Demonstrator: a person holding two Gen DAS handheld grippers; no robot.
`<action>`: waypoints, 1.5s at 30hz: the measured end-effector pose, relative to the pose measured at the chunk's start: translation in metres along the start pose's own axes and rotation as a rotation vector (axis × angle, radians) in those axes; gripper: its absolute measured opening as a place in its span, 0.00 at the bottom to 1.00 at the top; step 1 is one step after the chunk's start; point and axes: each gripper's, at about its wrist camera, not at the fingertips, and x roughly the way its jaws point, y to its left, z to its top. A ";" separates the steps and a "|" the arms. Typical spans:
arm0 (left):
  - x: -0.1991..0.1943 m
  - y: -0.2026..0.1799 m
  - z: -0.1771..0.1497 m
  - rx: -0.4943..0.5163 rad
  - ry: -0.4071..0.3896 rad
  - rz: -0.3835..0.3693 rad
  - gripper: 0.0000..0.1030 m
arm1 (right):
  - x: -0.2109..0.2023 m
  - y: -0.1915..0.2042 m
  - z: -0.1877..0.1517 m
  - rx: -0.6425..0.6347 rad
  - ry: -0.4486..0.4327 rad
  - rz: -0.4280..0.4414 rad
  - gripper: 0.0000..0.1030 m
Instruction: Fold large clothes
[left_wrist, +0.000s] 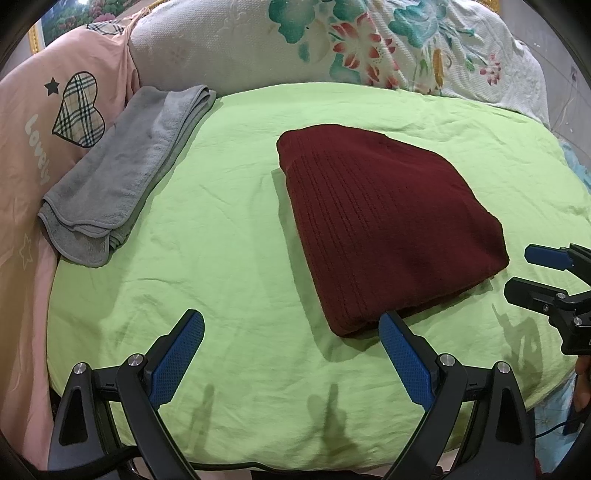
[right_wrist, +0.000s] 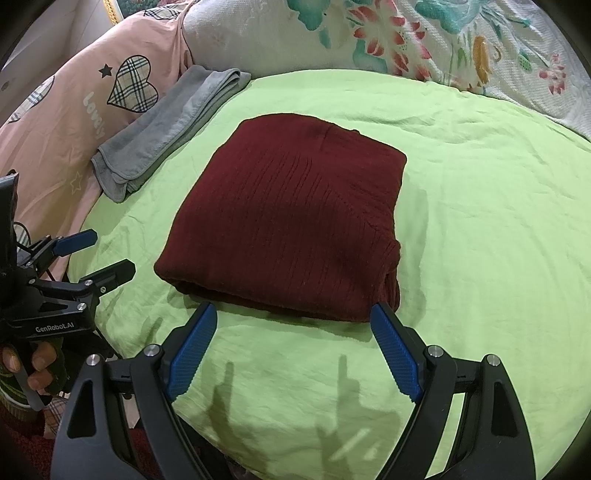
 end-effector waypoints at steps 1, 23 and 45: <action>-0.001 -0.001 0.000 0.000 0.000 0.000 0.93 | 0.000 0.000 0.000 0.001 -0.001 0.001 0.83; -0.004 -0.002 0.001 -0.003 -0.004 -0.007 0.93 | -0.006 0.001 0.003 -0.003 -0.017 0.007 0.83; -0.007 -0.004 0.001 -0.001 -0.010 -0.002 0.93 | -0.009 0.002 0.004 -0.006 -0.022 0.007 0.83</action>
